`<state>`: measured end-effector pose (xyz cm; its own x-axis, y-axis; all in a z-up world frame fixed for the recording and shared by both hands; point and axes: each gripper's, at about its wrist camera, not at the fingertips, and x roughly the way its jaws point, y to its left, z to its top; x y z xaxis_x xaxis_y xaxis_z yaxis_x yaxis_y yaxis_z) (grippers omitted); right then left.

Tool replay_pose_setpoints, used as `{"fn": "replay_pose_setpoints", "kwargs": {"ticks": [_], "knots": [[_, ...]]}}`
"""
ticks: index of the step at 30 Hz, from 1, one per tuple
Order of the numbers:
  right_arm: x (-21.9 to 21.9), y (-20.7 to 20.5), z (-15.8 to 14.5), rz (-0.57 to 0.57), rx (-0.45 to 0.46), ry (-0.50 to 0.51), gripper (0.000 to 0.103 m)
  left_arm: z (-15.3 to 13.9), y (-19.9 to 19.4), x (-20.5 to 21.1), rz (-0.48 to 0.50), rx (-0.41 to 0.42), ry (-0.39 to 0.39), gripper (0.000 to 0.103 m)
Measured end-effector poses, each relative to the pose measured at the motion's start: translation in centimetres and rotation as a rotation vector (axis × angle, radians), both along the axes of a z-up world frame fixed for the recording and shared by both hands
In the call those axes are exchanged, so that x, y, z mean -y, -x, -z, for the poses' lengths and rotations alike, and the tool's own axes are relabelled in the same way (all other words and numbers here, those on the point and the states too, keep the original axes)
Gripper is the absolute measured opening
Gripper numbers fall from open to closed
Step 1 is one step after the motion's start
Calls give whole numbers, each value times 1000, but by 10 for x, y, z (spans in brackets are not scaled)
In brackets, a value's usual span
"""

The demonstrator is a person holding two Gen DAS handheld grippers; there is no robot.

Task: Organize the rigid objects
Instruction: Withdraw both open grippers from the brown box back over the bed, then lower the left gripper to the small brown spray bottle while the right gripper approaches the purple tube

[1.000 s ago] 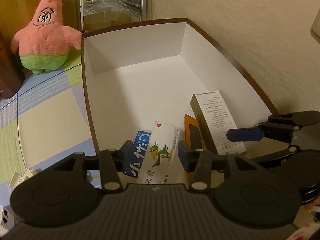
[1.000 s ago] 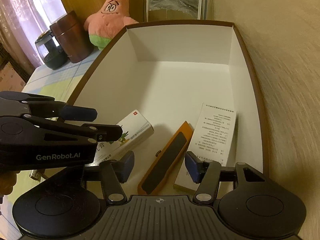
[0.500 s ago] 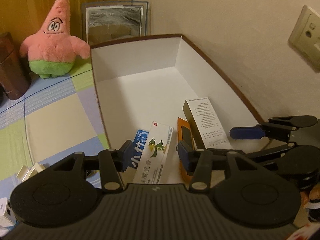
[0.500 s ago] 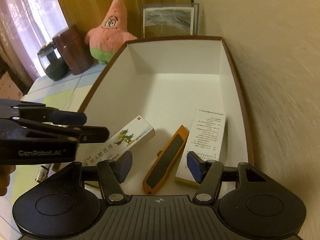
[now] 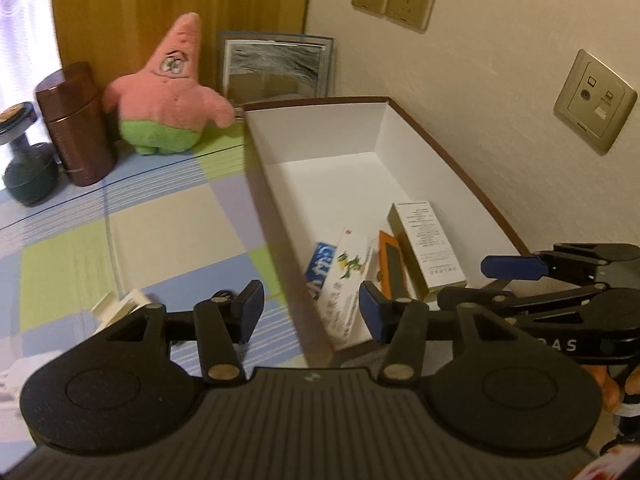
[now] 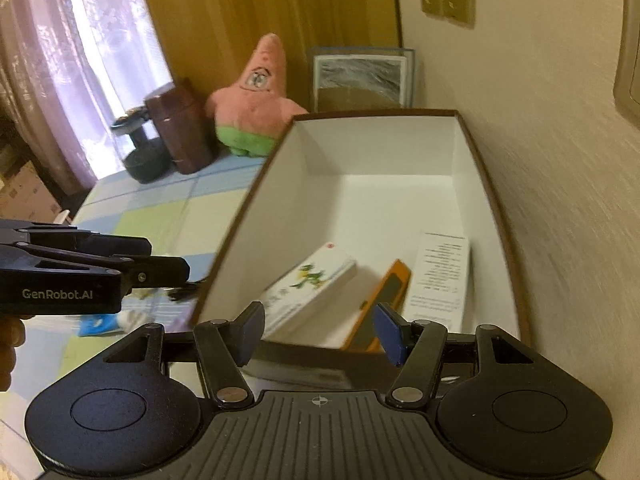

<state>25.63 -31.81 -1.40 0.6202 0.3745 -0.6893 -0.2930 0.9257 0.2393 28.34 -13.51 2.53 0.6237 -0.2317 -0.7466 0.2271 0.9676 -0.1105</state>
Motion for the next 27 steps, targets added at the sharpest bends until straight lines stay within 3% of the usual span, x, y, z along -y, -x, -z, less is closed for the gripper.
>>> {"fn": "replay_pose_setpoints", "kwargs": {"ticks": [13,27], "knots": [[-53,42,1,-69,-7,-28,58,2,58,-62,-80,0,10,48],[-126,69,28,-158,-73,-17,58,23,110,-136,-213,-64,-9,48]]}}
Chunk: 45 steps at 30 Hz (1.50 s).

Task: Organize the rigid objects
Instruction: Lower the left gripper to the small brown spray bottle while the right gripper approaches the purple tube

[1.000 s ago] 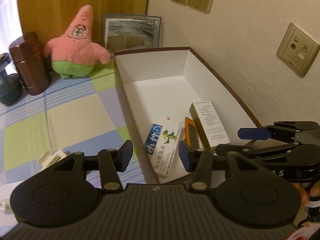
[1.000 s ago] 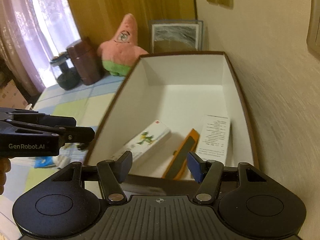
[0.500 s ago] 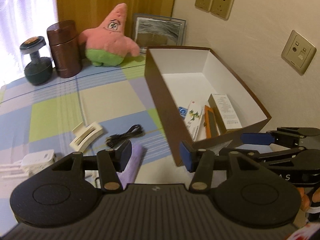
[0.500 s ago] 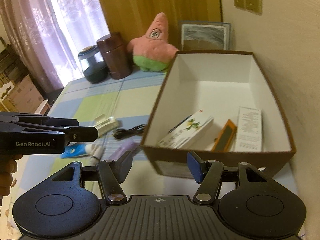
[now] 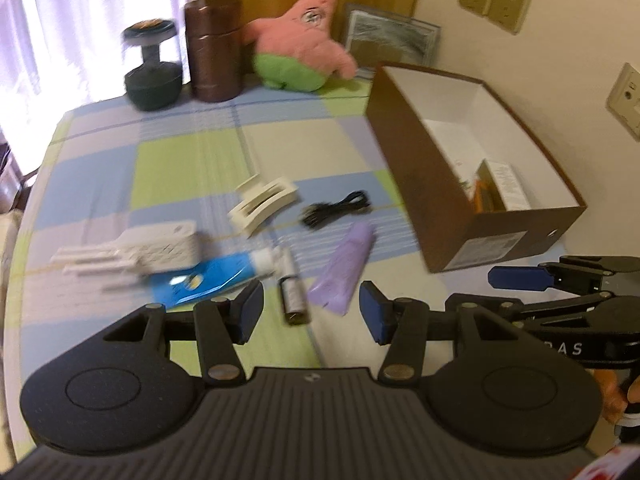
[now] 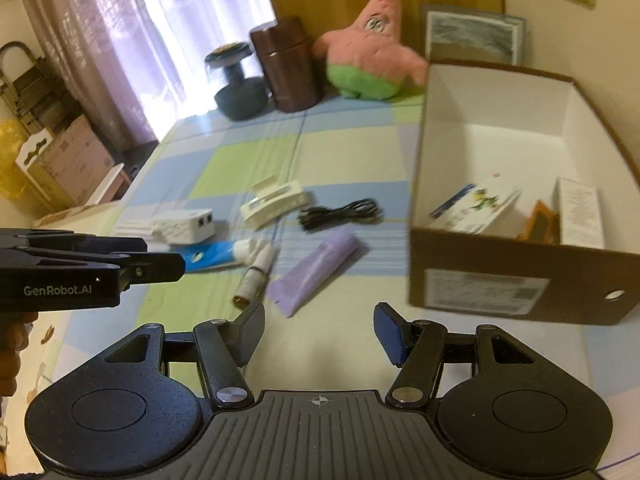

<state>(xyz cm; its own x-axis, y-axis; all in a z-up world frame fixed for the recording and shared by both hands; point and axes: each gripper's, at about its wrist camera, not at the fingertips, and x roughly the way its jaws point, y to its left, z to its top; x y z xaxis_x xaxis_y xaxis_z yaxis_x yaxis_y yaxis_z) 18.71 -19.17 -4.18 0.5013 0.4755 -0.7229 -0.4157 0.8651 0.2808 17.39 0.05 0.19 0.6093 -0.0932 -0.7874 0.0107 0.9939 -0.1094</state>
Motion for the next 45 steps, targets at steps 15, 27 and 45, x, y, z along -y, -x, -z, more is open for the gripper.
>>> {"fn": "replay_pose_setpoints", "kwargs": {"ticks": [15,27,45], "knots": [[-41,-5,36,3,-59,43,57,38,3,-35,-60,-65,6,48],[-38,-28,55,98,-89,-20,42,71,-39,-21,23,-109,13,42],[-48,-63,78,146,-146,-16,37,117,-90,-12,120,-169,-9,20]]}}
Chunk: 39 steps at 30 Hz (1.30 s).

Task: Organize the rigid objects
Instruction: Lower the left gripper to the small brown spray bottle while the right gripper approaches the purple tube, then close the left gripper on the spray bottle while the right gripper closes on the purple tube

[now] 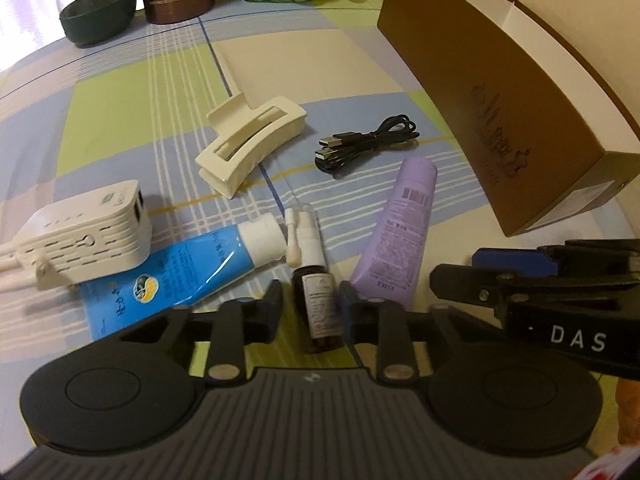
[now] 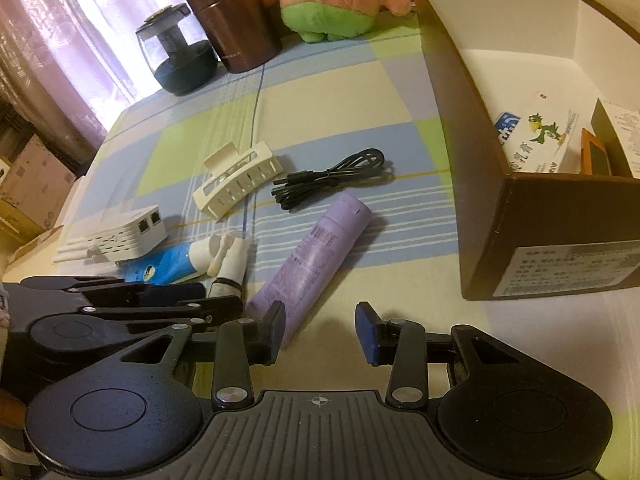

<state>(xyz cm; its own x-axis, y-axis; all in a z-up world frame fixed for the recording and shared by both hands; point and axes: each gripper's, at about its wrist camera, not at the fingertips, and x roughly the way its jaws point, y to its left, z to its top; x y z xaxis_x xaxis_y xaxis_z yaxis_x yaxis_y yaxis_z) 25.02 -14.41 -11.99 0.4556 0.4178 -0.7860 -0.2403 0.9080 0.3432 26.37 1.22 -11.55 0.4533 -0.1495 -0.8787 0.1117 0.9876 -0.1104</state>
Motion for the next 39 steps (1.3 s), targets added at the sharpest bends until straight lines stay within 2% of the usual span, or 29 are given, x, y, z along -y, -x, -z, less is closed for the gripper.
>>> {"fn": "replay_pose_setpoints", "kwargs": {"ticks": [10,20,23,27,35,39], "knots": [[-15,-16,4,68,1,-12,37,4,-6,-4,36,45,-36,20],[-27,-34,14,113,7,13,37,8,-11,-4,41,41,-41,20],[-32,-33,14,60,31,43,35,8,-10,-4,40,39,-43,20],[-33,-30,12,-64,31,74,26,7,-6,-4,42,30,-49,19],[-13,-5,10,-271,21,149,26,5,22,-5,58,5,-64,19],[-3,16,10,-331,23,196,26,3,40,-4,58,-17,-62,19]]}}
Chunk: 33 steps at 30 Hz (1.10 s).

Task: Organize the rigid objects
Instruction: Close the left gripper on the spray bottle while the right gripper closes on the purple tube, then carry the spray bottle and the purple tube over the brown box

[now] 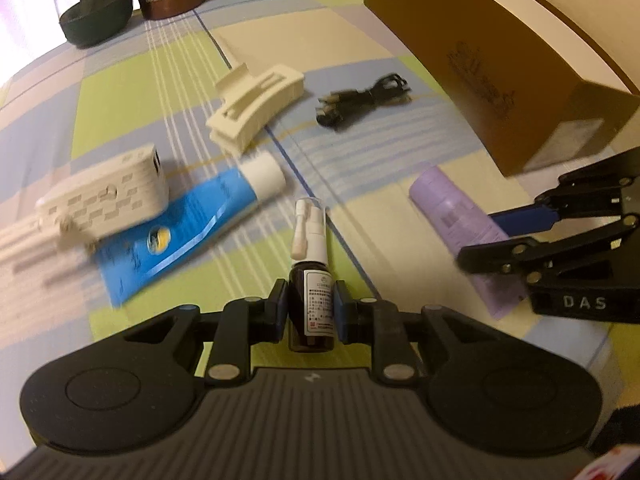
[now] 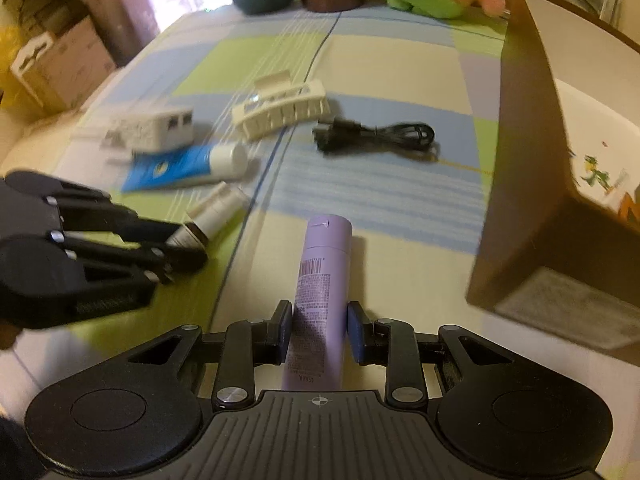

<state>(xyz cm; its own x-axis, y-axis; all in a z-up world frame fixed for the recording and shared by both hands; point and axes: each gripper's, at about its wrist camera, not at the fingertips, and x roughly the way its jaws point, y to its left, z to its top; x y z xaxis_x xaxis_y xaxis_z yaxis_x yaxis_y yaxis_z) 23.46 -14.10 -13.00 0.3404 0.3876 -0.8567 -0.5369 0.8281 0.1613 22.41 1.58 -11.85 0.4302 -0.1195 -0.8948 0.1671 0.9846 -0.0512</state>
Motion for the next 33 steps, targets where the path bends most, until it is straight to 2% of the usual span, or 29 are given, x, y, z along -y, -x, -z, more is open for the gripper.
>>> {"fn": "replay_pose_setpoints", "kwargs": {"ticks": [3,7,14,20,33], "knots": [[2,10,2,1,16,21,27,0,8,2,-11,-7,7,19],[2,11,5,73,9,7,31,0,6,2,-20,-10,9,19],[-1,6,7,121,63,1,33,1,-4,7,-18,-6,-14,20],[-9,9,9,94,106,44,31,2,-6,16,-2,6,-59,20],[-9,12,9,79,99,41,30,0,-1,17,-23,4,-53,19]]}}
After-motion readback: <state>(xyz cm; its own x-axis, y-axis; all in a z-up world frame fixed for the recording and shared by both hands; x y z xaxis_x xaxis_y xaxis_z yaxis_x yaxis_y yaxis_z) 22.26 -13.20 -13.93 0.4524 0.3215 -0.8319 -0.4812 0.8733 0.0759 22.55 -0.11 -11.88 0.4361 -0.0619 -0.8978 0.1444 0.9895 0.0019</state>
